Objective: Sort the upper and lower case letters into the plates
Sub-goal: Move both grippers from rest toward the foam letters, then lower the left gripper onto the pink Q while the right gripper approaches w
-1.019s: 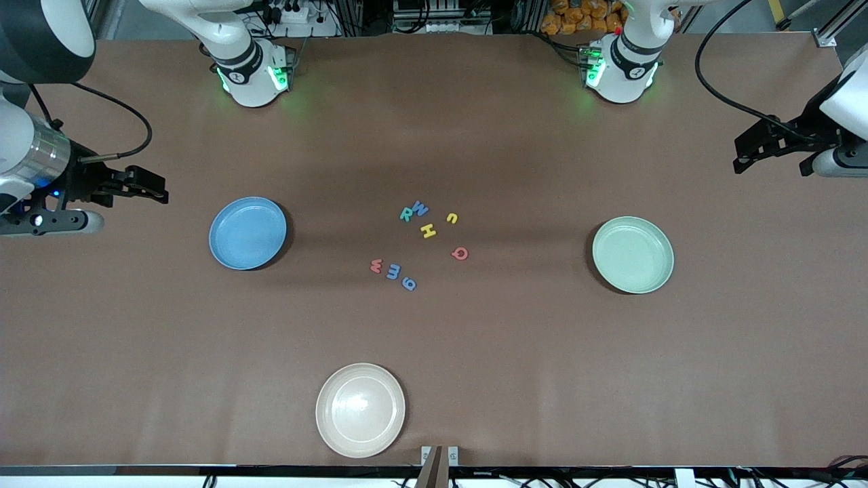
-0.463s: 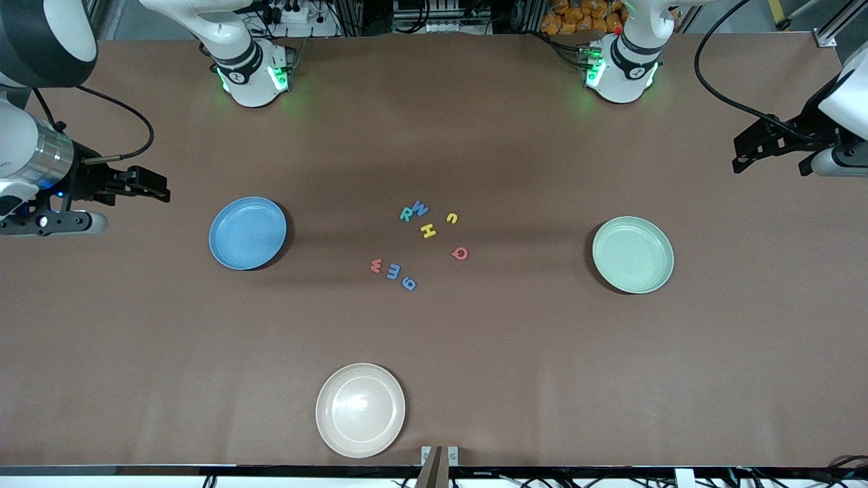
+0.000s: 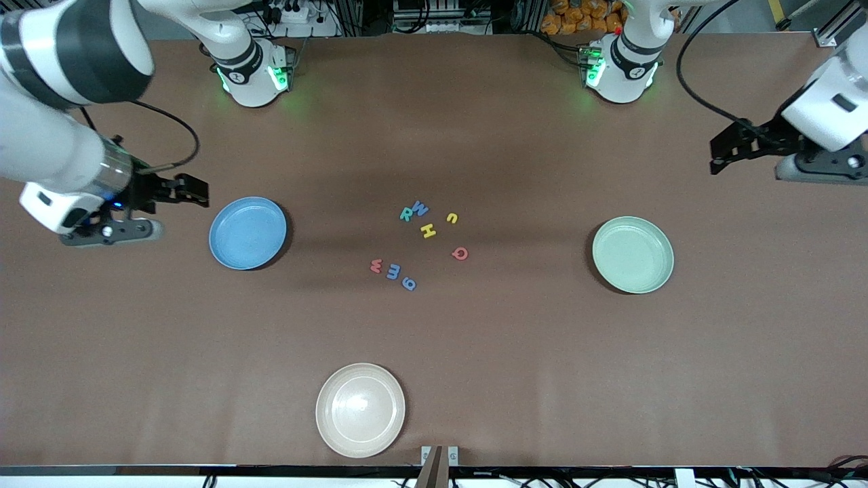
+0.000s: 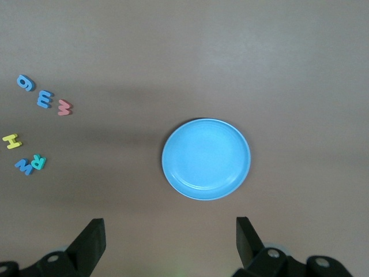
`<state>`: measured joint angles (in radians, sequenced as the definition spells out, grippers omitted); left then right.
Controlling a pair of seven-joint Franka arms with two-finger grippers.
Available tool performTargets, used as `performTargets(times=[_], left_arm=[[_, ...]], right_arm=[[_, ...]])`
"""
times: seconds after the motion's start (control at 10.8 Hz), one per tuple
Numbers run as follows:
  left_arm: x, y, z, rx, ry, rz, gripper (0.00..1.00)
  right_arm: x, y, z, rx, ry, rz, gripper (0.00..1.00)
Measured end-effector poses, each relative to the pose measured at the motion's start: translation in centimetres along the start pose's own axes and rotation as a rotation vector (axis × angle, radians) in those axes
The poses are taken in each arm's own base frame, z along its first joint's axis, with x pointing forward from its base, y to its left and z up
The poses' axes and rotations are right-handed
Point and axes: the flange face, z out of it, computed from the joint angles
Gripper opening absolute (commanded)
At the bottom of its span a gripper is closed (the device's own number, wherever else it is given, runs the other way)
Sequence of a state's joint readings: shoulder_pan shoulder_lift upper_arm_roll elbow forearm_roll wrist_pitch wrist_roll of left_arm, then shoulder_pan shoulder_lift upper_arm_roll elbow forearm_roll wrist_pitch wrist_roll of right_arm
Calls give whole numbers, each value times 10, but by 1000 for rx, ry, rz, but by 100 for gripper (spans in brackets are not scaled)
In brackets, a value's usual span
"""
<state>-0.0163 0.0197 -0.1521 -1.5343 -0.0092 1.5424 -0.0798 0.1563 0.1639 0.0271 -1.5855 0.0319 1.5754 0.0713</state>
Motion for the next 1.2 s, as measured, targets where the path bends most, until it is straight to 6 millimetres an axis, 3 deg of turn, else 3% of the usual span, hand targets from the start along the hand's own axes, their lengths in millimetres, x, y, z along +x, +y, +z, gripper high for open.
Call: performTargets(times=[0.28, 0.56, 1.02, 1.2], left_arm=[[26, 61, 45, -40, -14, -97, 100], [45, 123, 94, -59, -30, -180, 100], [60, 186, 160, -81, -47, -369, 100], [62, 216, 189, -89, -57, -449, 100]], right_arm=[[37, -39, 65, -2, 29, 46, 100], [58, -112, 139, 12, 26, 169, 100], [74, -160, 205, 42, 32, 230, 100], [73, -192, 237, 44, 32, 253, 100]])
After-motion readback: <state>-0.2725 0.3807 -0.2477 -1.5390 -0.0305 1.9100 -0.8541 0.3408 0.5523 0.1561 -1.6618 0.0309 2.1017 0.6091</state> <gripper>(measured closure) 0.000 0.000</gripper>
